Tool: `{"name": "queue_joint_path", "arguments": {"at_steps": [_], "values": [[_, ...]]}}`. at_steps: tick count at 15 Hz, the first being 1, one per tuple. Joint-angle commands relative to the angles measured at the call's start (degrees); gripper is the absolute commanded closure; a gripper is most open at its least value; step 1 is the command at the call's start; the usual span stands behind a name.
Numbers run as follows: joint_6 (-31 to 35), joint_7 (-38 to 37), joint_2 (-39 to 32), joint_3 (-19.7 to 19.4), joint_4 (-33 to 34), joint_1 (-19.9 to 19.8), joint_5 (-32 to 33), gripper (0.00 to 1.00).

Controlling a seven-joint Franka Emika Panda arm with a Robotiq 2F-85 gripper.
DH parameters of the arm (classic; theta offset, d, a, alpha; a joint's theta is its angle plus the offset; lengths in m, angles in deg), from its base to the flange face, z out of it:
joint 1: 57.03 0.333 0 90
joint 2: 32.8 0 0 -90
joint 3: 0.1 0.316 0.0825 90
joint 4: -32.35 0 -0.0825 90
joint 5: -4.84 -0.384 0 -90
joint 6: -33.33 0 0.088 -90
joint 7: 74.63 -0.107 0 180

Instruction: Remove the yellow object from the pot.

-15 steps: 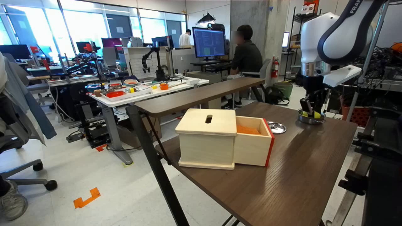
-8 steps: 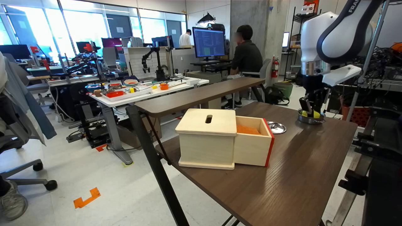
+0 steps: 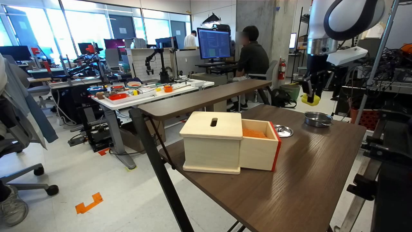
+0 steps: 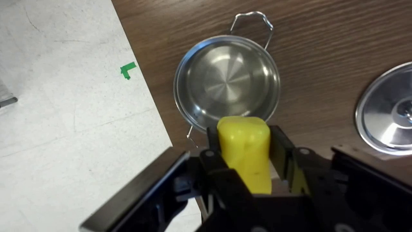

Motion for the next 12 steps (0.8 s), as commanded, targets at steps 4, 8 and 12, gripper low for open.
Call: {"name": "queue_joint_path", "arguments": {"at_steps": [4, 8, 12], "values": [[-1.7, 0.29, -1.59, 2.6, 4.75, -0.65, -4.3, 0.84], [-2.76, -0.71, -6.94, 3.53, 10.25, -0.1, -5.46, 0.84], [-4.22, -3.11, -13.44, 3.56, 17.02, 0.91, -5.89, 0.84]]}}
